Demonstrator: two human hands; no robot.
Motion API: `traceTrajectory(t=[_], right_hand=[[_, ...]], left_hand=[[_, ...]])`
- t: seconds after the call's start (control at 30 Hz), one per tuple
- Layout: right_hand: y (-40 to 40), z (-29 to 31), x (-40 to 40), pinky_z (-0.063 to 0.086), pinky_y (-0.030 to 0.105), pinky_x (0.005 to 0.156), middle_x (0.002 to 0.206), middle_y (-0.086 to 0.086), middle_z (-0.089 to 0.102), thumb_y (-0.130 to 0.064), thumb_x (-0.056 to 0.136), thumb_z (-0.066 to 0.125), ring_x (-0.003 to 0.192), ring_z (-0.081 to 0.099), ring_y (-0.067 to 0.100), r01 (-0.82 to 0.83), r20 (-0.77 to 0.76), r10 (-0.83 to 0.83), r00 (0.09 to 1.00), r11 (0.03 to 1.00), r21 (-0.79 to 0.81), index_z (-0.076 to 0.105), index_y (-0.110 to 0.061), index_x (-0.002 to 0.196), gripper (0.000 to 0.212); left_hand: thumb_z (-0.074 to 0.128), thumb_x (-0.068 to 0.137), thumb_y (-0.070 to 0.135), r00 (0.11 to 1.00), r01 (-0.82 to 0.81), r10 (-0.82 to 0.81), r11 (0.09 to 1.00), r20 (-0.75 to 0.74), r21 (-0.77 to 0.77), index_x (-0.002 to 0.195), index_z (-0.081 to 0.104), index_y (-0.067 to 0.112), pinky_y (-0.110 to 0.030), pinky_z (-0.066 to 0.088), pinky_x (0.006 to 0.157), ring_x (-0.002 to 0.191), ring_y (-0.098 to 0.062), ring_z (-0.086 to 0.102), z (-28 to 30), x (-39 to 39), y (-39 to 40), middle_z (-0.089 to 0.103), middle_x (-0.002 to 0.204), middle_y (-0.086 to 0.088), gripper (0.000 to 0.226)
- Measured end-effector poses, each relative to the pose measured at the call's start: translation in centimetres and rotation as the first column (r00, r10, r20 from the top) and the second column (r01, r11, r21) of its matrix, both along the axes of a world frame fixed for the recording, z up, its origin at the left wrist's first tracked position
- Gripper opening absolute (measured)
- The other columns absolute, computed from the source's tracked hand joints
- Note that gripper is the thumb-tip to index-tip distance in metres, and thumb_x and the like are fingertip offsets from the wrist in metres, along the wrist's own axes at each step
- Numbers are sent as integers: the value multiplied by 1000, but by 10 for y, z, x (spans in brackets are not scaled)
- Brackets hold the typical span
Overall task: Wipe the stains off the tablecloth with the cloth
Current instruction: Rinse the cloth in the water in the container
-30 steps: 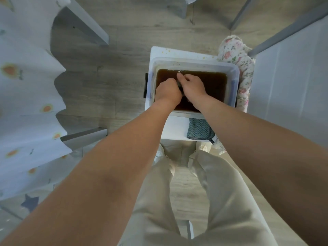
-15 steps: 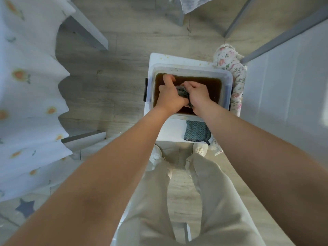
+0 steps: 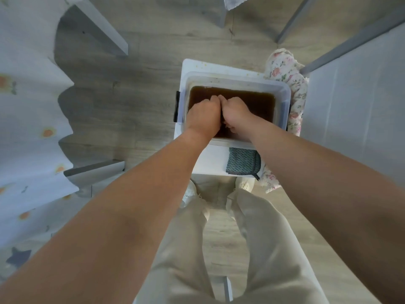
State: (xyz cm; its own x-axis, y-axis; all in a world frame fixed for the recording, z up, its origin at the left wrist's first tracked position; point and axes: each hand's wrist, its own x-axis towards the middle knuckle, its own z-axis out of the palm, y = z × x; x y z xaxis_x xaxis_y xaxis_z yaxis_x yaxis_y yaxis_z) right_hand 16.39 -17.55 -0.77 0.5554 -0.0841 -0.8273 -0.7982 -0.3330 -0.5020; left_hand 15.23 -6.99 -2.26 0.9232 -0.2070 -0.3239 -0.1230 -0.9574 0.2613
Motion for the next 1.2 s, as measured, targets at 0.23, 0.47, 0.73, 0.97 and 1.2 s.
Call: traceTrajectory(t=[0.23, 0.47, 0.73, 0.97, 1.2], right_hand=[[7, -24, 2, 45, 34, 71, 83, 7, 66, -46, 101, 35, 81, 62, 24, -233, 153, 269, 951, 948, -217, 69, -6, 95, 53], [4, -25, 1, 44, 33, 72, 70, 2, 62, -42, 102, 36, 76, 62, 24, -346, 269, 428, 863, 888, -302, 65, -12, 74, 51], [-8, -2, -12, 51, 31, 55, 93, 1, 62, -37, 101, 45, 76, 61, 17, -277, 315, 261, 912, 961, 7, 59, -20, 114, 26], [-21, 12, -9, 38, 22, 40, 81, 11, 63, -27, 97, 57, 60, 55, 18, 281, 98, -291, 952, 954, 101, 67, -10, 89, 21], [-16, 29, -4, 28, 20, 42, 62, 7, 54, -31, 94, 42, 42, 44, 14, 139, 11, -141, 990, 985, 105, 58, -14, 84, 25]], left_hand=[[63, 91, 27, 958, -105, 89, 994, -272, -44, 84, 55, 21, -29, 42, 60, 71, -18, 61, -10, 9, 2, 55, 70, 6, 13], [68, 88, 18, 909, -91, 37, 990, -416, -110, 104, 62, 12, -32, 49, 71, 85, -22, 62, -4, 14, 7, 61, 86, -1, 18], [64, 88, 5, 574, -613, 165, 736, -802, -287, 129, 50, 14, -29, 52, 56, 79, -18, 58, 13, 19, 15, 61, 93, -8, 44], [65, 79, 3, 977, -146, 38, 834, -209, -532, 143, 35, 13, -40, 53, 93, 111, -22, 57, 19, -21, 11, 46, 135, -11, 71], [63, 82, 8, 973, 203, -180, 965, 144, -166, 144, 41, 5, -46, 55, 60, 86, -35, 63, 17, -15, 15, 54, 123, -18, 66]])
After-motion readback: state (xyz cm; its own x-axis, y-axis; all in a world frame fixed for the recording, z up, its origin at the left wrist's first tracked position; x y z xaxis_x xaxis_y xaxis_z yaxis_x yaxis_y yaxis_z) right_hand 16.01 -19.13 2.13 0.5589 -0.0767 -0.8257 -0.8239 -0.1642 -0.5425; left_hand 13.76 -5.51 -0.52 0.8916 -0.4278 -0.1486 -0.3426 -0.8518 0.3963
